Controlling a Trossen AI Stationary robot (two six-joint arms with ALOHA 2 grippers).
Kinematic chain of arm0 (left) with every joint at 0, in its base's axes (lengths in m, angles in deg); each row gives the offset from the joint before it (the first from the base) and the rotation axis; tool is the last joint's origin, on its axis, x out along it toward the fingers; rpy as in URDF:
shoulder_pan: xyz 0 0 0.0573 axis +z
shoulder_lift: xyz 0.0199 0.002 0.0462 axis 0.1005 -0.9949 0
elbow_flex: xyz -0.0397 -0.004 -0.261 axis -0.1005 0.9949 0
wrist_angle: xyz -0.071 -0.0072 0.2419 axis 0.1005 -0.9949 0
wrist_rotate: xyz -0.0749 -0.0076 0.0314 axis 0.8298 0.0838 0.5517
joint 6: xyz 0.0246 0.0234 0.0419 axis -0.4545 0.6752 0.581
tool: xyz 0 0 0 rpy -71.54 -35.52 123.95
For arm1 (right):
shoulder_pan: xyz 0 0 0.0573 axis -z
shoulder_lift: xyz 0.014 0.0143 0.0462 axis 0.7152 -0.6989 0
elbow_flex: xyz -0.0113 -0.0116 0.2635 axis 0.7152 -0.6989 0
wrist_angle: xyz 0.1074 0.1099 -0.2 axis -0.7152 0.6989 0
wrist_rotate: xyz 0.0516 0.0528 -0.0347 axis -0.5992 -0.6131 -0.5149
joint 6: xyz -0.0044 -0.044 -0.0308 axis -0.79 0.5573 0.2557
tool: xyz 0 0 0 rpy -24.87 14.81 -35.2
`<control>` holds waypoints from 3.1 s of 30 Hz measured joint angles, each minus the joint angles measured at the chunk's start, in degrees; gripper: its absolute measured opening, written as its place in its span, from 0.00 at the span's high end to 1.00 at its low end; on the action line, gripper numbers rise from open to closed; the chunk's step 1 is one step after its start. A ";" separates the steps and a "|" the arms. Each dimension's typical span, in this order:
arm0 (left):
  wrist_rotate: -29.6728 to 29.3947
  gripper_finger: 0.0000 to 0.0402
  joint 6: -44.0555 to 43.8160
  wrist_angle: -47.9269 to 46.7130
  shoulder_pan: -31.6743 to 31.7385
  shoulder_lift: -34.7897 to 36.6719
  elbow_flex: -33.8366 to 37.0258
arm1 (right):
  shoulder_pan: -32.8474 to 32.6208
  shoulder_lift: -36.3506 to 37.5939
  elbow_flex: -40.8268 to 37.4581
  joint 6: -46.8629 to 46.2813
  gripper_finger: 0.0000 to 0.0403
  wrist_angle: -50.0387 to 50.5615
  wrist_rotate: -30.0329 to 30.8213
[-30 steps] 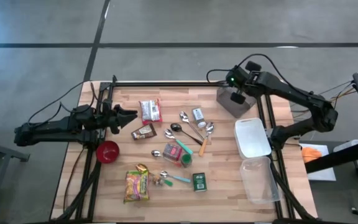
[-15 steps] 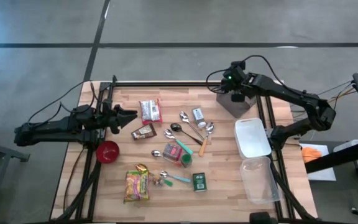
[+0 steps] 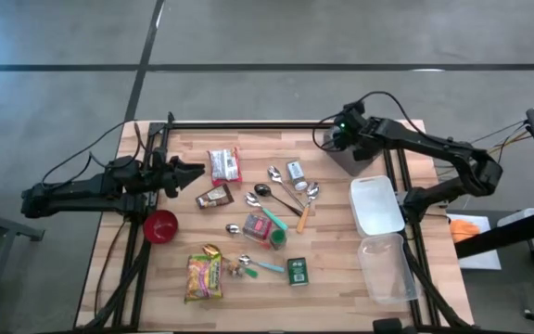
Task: Pick & Place Food Item
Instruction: Put the blue noodle pack into the black bin, then put the white seasoning bottle into the white bin
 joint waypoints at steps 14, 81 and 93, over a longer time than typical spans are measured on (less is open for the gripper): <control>-0.42 0.45 -0.93 -0.14 0.02 -0.02 0.02 | 1.87 2.80 1.04 8.34 0.97 0.02 -3.10; -0.99 0.45 -8.93 -0.43 0.00 -0.40 -0.17 | 0.40 -4.07 21.32 -68.37 0.35 20.57 -22.66; 1.03 0.45 -4.03 -11.14 0.09 -10.40 -7.28 | -18.39 -7.11 22.92 -103.47 0.35 27.34 -28.29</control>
